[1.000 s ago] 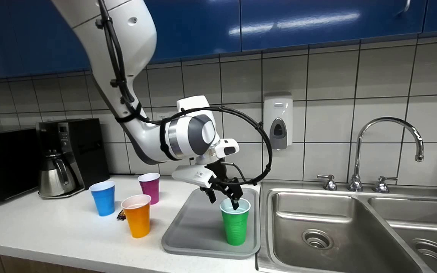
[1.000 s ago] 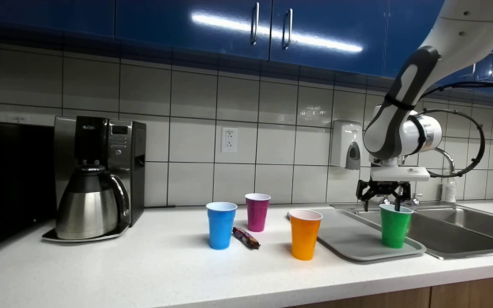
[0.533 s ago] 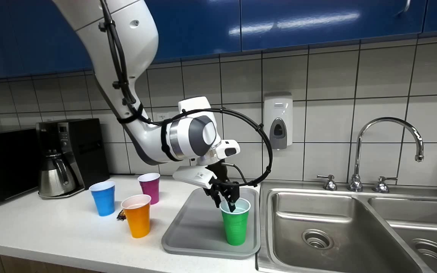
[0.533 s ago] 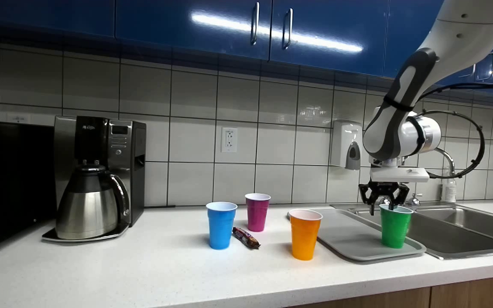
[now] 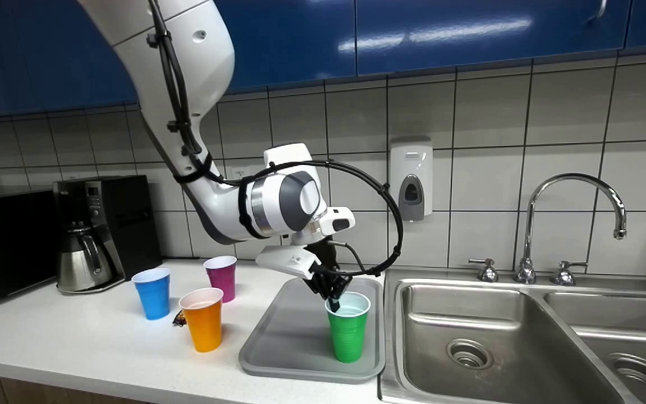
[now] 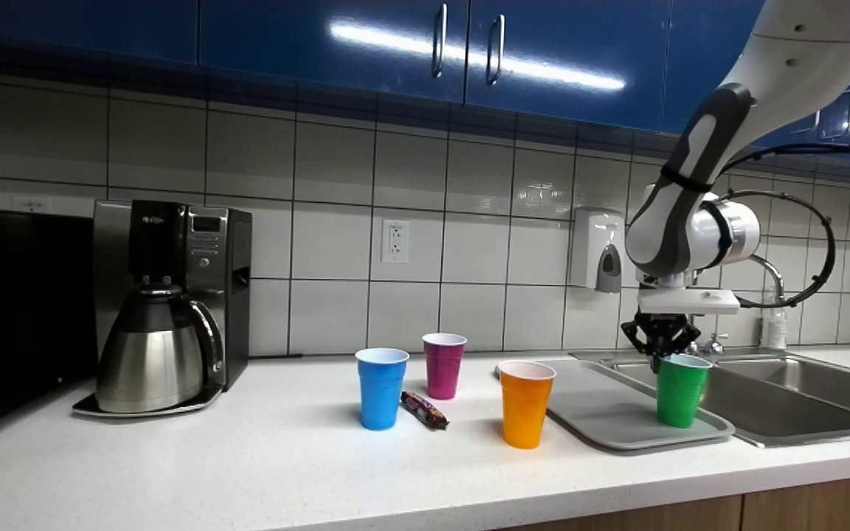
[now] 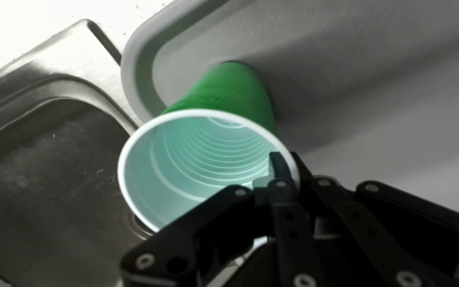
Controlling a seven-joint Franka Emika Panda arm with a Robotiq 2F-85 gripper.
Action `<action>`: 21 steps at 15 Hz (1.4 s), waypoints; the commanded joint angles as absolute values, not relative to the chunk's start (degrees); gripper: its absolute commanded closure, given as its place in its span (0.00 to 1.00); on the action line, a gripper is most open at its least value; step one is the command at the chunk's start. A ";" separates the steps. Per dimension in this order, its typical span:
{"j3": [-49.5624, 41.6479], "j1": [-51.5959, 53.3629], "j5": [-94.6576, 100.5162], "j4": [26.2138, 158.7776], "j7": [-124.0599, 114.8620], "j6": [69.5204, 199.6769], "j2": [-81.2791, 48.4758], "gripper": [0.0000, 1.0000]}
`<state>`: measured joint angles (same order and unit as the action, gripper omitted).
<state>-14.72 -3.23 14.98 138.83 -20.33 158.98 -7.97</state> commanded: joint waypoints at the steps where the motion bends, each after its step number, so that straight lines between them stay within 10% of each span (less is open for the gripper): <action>1: -13.97 -4.00 14.04 137.51 -19.80 157.46 -8.34 0.99; 21: -11.42 -3.07 13.38 133.16 -18.80 158.33 -8.81 0.99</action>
